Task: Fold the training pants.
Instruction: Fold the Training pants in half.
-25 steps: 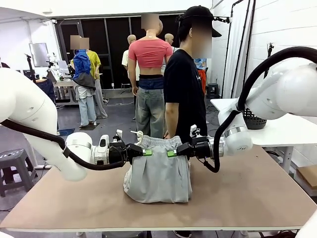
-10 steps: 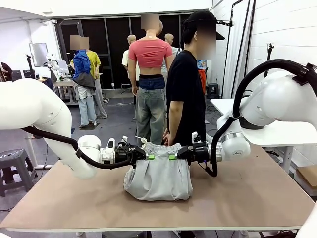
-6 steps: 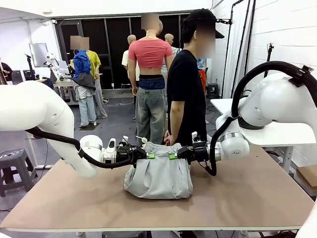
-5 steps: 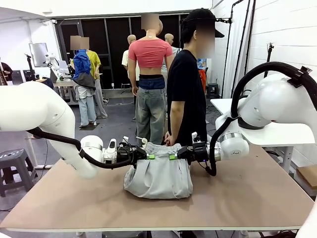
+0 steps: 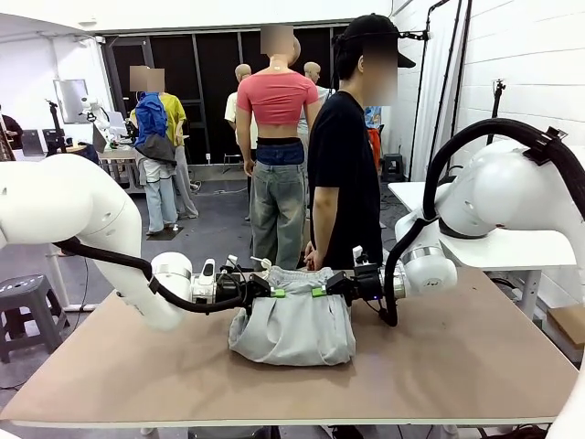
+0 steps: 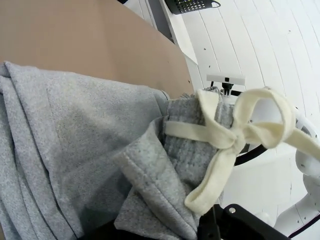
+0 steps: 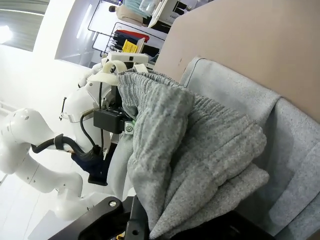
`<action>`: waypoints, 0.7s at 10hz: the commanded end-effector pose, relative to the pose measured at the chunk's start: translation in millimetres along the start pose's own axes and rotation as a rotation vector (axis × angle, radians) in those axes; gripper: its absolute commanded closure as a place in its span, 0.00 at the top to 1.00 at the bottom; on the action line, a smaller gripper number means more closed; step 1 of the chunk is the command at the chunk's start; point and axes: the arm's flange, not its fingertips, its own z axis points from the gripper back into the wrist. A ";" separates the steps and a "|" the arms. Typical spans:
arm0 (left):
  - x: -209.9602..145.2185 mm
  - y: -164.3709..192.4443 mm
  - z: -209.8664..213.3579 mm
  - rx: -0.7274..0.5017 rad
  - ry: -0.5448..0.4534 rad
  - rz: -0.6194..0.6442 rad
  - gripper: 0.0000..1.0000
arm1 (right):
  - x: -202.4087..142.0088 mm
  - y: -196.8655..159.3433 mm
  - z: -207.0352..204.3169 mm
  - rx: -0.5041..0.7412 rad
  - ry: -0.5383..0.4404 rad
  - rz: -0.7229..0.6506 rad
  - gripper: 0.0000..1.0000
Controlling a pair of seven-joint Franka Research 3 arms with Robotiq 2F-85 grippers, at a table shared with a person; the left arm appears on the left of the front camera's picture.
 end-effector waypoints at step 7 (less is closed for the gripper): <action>9.8 9.1 30.6 0.090 -0.065 0.045 1.00 | 12.6 1.8 37.9 -0.135 -0.078 -0.068 1.00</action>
